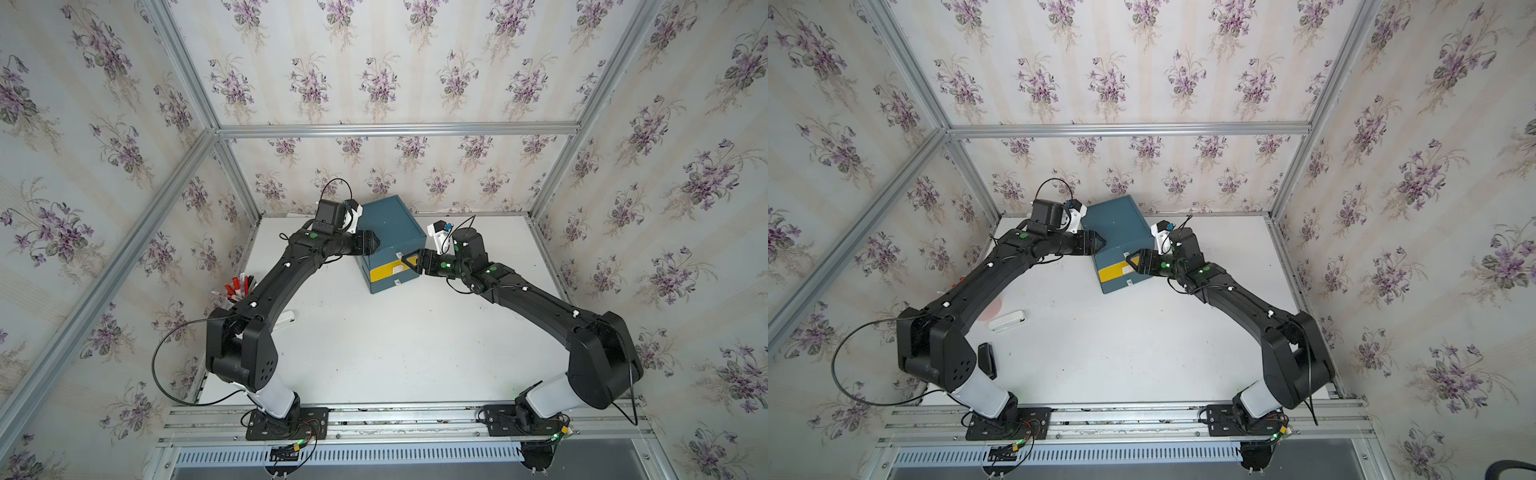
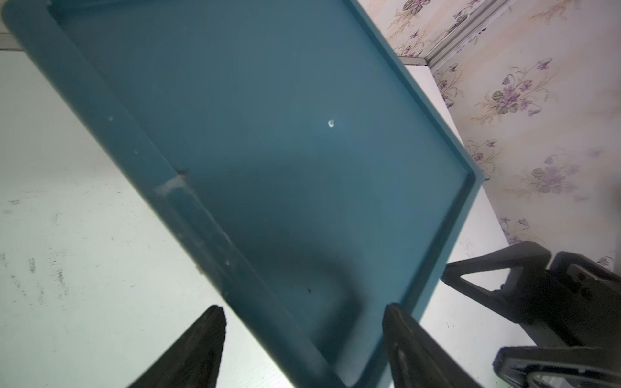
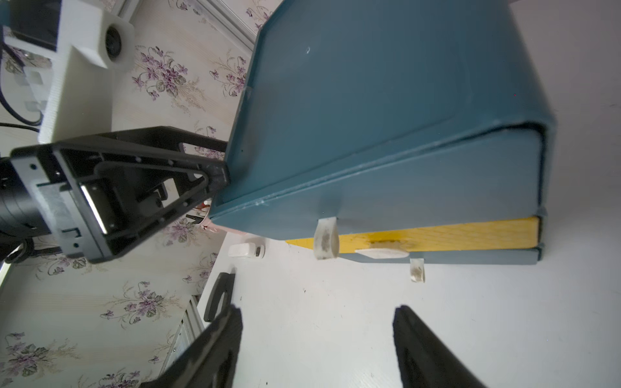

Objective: Take the seed bags out of the drawer
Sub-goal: Open the drawer in the storage box.

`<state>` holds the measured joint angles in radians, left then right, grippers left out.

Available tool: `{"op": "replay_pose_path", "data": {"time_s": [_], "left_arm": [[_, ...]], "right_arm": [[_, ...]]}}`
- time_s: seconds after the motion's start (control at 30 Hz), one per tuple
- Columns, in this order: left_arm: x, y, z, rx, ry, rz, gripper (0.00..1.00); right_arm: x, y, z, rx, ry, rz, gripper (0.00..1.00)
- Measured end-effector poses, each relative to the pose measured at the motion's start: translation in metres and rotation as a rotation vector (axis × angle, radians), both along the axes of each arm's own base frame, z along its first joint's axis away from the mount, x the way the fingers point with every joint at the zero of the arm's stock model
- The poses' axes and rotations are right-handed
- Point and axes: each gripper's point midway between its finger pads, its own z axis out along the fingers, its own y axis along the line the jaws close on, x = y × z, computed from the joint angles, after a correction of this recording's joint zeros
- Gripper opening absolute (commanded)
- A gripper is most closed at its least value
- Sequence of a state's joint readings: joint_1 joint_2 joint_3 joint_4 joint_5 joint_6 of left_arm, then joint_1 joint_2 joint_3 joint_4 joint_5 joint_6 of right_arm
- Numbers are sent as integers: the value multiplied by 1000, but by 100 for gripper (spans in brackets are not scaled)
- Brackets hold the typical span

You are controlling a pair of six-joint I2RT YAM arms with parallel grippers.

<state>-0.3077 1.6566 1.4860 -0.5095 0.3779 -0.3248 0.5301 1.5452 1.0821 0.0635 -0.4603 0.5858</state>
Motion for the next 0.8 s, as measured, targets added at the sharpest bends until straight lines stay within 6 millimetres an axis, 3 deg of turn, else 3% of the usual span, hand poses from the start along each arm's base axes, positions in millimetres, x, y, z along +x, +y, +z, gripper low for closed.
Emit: {"op": "replay_pose_path", "data": {"time_s": [0.37,0.53,0.8], "left_arm": [[11,1,-7,18,13,-14,77],[12,3,-7,24,10,-19,77],[12,5,-7,31,11,-30,77]], "right_arm": [[24,15,-8,83,51,-42,54],[12,36,-12,99,72,9,48],[19,37,-12,119,74,-22,44]]}}
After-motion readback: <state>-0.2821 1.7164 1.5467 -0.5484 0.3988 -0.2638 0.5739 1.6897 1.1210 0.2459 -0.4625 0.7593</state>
